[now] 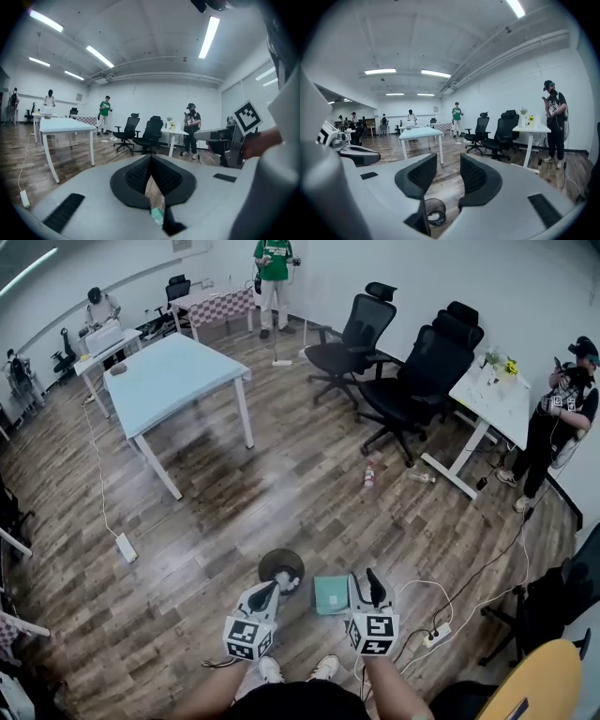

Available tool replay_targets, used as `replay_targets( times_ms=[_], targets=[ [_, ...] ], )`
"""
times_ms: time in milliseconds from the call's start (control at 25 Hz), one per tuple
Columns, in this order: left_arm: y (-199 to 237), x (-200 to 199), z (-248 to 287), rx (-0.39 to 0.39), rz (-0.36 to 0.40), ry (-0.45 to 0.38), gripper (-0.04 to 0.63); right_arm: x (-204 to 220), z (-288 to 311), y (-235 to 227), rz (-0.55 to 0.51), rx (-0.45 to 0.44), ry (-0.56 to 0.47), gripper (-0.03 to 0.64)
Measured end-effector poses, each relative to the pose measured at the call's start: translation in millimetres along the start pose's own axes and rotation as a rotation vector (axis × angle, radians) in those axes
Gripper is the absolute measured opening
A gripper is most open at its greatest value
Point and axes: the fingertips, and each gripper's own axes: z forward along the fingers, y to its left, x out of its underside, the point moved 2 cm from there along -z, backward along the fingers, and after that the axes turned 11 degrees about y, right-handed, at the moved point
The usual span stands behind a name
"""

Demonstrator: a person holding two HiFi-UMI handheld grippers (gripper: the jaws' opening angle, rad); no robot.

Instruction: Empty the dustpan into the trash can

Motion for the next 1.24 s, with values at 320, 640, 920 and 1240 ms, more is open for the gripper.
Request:
replay_targets(
  times_ms=[320,640,920,1240],
  targets=[
    [2,-51,-31,-0.008,0.003,-0.147,0.012,-46,-36,34,-0.057,0.008,-0.136,0.025],
    [1,-62,-41,0.004,0.006,-0.188,0.012,-51,-44,59,-0.086,-0.033,-0.191,0.023],
    [-7,-68,-50,0.020,0.021,-0.213,0.012,-57,-53,76,-0.128,-0.060,-0.234,0.023],
    [-8,-76,-49,0.029,0.043,-0.231,0.012,-71,-47,80,-0.145,-0.068,-0.277,0.023]
  ],
)
